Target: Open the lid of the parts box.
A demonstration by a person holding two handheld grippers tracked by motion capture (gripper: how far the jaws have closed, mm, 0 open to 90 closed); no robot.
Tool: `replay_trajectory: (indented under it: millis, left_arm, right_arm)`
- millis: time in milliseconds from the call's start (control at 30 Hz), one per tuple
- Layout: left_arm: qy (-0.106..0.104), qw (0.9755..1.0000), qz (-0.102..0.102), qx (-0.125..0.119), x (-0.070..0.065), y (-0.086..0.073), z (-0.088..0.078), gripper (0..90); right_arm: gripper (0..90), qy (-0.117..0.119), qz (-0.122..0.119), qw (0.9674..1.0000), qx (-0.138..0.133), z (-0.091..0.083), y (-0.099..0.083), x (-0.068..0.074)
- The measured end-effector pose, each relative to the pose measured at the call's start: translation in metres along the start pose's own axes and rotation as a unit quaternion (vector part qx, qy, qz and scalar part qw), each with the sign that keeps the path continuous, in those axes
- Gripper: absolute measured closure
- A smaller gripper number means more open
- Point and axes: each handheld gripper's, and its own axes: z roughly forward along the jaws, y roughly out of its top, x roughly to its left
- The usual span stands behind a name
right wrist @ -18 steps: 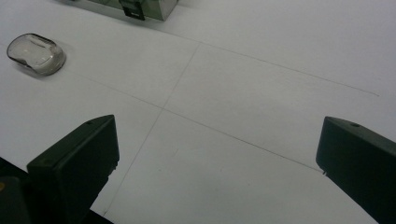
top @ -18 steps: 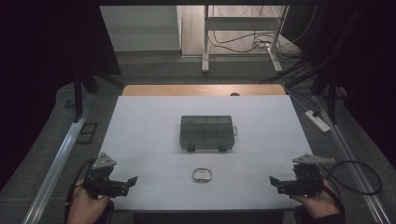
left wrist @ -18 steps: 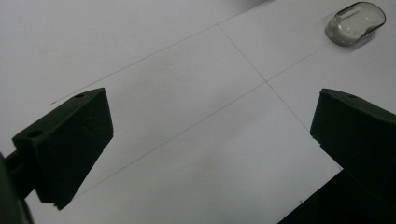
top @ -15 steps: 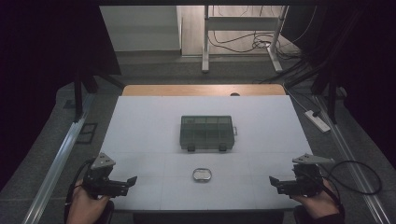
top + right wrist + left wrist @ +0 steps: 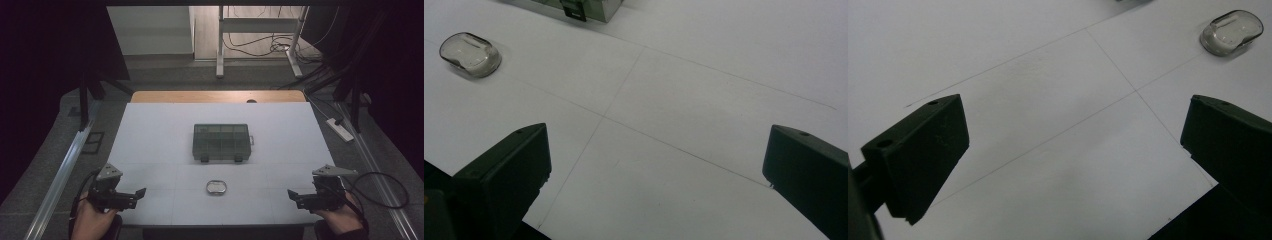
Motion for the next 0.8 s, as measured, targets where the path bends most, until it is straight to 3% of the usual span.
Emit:
replay_trajectory:
  millis: [233, 400, 800]
  left_arm:
    - [-0.006, 0.9999, -0.002, 0.009, 0.001, 0.002, 0.002, 0.0]
    - [-0.023, 0.9997, -0.013, -0.002, 0.004, 0.005, 0.004, 0.0]
    - [-0.025, 0.9996, -0.007, -0.007, 0.005, 0.016, 0.014, 0.0]
  right_arm:
    - [0.0, 0.015, -0.005, 0.9999, 0.005, 0.001, 0.001, 0.0]
    - [0.0, 0.029, -0.014, 0.9995, 0.004, 0.004, 0.005, 0.0]
    - [0.0, 0.059, -0.026, 0.9979, -0.007, 0.011, 0.017, -0.001]
